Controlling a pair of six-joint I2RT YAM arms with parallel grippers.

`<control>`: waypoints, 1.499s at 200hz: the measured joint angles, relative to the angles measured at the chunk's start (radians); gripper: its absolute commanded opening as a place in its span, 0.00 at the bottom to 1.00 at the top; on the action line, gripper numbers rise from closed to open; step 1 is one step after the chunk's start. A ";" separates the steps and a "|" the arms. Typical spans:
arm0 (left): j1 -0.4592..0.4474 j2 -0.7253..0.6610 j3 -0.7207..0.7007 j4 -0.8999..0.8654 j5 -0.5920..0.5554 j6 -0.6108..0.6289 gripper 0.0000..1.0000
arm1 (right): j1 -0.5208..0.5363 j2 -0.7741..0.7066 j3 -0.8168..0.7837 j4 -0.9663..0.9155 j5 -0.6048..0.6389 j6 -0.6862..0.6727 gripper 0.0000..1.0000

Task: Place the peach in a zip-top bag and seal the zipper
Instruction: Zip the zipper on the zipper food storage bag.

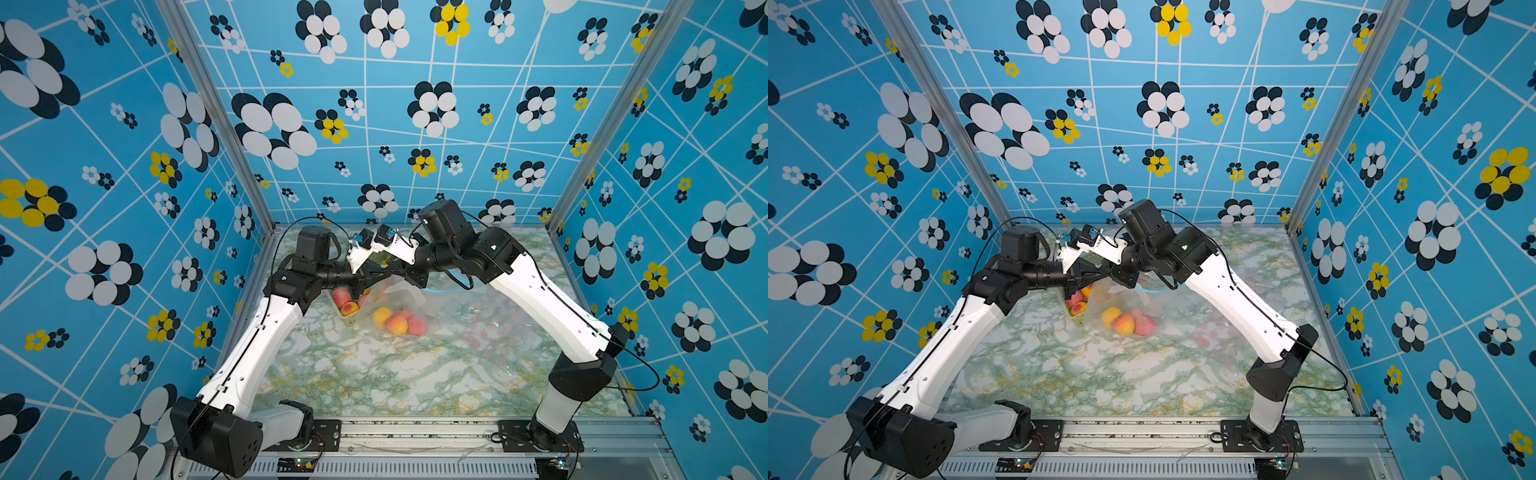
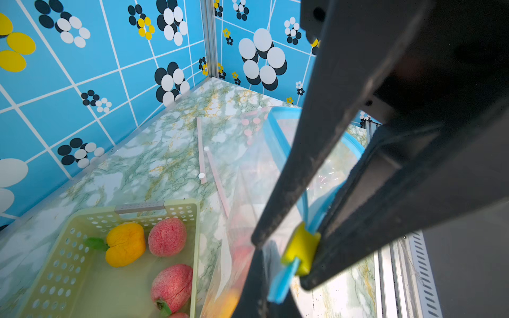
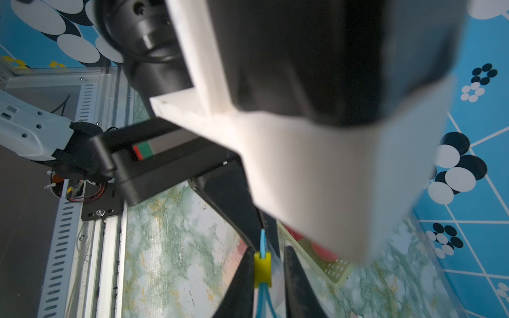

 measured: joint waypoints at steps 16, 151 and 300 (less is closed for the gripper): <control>0.001 0.000 0.000 0.000 0.000 0.000 0.00 | 0.000 0.001 0.001 0.000 0.001 -0.002 0.12; 0.043 -0.010 -0.034 0.032 0.068 -0.032 0.00 | 0.008 -0.024 -0.030 0.009 0.056 -0.008 0.10; 0.060 -0.059 -0.073 0.148 0.106 -0.017 0.29 | 0.006 -0.033 -0.031 -0.023 0.043 -0.014 0.06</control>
